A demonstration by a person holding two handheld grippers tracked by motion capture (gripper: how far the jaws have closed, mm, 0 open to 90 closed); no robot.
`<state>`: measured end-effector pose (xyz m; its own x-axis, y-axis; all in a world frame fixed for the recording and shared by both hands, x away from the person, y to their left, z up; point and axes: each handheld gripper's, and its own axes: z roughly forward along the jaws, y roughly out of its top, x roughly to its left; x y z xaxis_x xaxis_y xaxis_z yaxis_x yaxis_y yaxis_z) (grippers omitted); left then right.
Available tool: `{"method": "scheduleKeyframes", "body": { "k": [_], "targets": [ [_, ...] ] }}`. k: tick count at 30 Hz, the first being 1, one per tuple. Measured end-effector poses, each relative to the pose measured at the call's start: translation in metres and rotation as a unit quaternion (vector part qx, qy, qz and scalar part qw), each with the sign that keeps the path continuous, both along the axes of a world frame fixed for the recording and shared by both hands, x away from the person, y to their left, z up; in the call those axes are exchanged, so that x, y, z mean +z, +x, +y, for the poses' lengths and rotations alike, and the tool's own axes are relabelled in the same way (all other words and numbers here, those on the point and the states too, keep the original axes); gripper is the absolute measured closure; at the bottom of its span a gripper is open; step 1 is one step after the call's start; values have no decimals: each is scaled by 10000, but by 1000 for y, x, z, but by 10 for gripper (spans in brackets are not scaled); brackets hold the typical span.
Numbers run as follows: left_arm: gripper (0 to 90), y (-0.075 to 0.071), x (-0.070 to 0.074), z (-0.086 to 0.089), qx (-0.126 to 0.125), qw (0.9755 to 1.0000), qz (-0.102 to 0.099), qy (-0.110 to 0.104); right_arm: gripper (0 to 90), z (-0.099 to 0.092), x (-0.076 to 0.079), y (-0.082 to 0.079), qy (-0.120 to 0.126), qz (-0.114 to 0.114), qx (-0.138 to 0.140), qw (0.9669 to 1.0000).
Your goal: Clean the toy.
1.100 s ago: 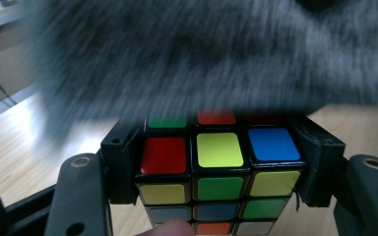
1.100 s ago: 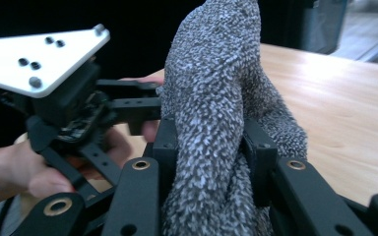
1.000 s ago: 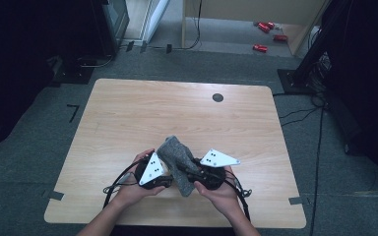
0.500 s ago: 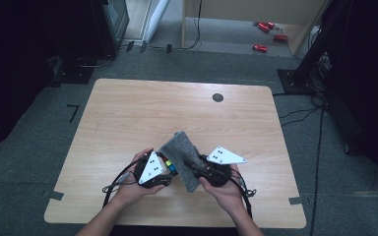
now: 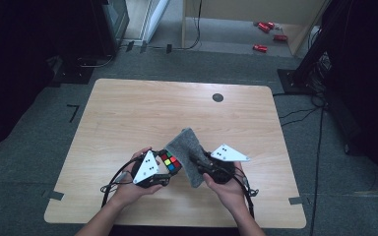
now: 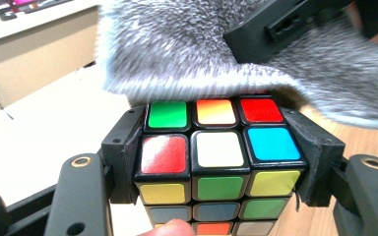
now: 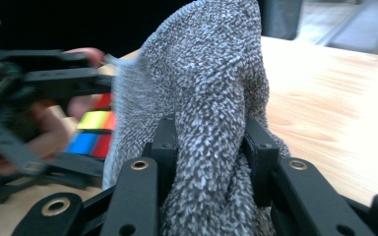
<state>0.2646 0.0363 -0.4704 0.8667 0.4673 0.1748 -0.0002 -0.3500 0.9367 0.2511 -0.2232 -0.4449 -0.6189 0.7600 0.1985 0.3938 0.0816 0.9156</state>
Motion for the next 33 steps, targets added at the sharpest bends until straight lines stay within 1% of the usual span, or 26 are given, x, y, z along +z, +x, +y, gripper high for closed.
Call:
{"method": "scheduleKeyframes", "body": {
  "k": [2, 3, 4, 7, 9, 10, 12, 13, 15, 17, 19, 20, 21, 22, 24, 25, 26, 27, 28, 29, 30, 31, 32, 33],
  "targets": [
    [346, -1, 2, 2, -150, 9997, 6, -171, 664, -8, 0, 2, 359, 79, -42, 9993],
    [346, -1, 3, 3, -212, 9994, 20, -274, 663, -10, 0, 3, 507, 90, -3, 9987],
    [345, -2, 4, 4, -250, 9991, 20, -354, 663, -11, 0, 3, 596, 93, 77, 9981],
    [346, -2, 6, 5, -314, 9982, 46, -517, 663, -7, -2, 3, 664, 97, 353, 9971],
    [345, -2, 7, 7, -336, 9977, 48, -587, 663, -3, -5, 3, 629, 135, 517, 9966],
    [345, -2, 8, 8, -347, 9977, 40, -580, 668, 0, -7, 3, 609, 173, 618, 9961],
    [346, -2, 8, 10, -356, 9978, 40, -566, 670, 3, -11, 3, 575, 169, 666, 9960],
    [346, -2, 8, 10, -355, 9976, 58, -597, 670, 2, -13, 5, 593, 209, 705, 9955],
    [346, -1, 9, 12, -356, 9970, 78, -680, 670, 1, -16, 7, 608, 371, 780, 9944],
    [346, 0, 10, 14, -333, 9964, 94, -771, 669, 0, -21, 10, 465, 456, 795, 9947],
    [346, 2, 11, 16, -301, 9958, 113, -859, 668, 1, -25, 12, 173, 565, 760, 9954],
    [346, 2, 11, 16, -301, 9958, 113, -859, 668, 2, -26, 13, 42, 586, 720, 9957],
    [346, 3, 12, 19, -270, 9952, 130, -926, 667, 1, -27, 13, 6, 612, 669, 9959],
    [346, 3, 12, 19, -270, 9952, 130, -926, 667, 0, -27, 13, 50, 598, 640, 9961],
    [345, 4, 13, 21, -256, 9951, 144, -946, 667, -4, -21, 12, 267, 450, 570, 9970],
    [346, 4, 12, 20, -269, 9951, 147, -944, 667, -6, -17, 10, 439, 341, 568, 9968],
    [346, 3, 12, 20, -278, 9951, 147, -940, 667, -8, -11, 7, 682, 192, 599, 9957],
    [345, 3, 11, 19, -295, 9951, 156, -930, 666, -9, -7, 5, 826, 115, 630, 9945],
    [345, 3, 11, 18, -314, 9951, 159, -928, 666, -9, -3, 3, 978, 7, 707, 9927],
    [345, 2, 11, 17, -335, 9950, 164, -929, 666, -9, -1, 2, 1075, -47, 784, 9911],
    [346, 2, 11, 17, -354, 9949, 170, -931, 665, -7, 0, 1, 1089, -46, 884, 9901],
    [346, 2, 12, 17, -366, 9947, 182, -947, 665, -4, -1, 1, 1020, -25, 984, 9899],
    [346, 2, 12, 18, -332, 9951, 172, -914, 666, -1, -4, 1, 933, 21, 1016, 9904],
    [346, 3, 12, 19, -327, 9947, 210, -948, 666, 0, -7, 1, 924, 60, 990, 9908]
  ]
}}
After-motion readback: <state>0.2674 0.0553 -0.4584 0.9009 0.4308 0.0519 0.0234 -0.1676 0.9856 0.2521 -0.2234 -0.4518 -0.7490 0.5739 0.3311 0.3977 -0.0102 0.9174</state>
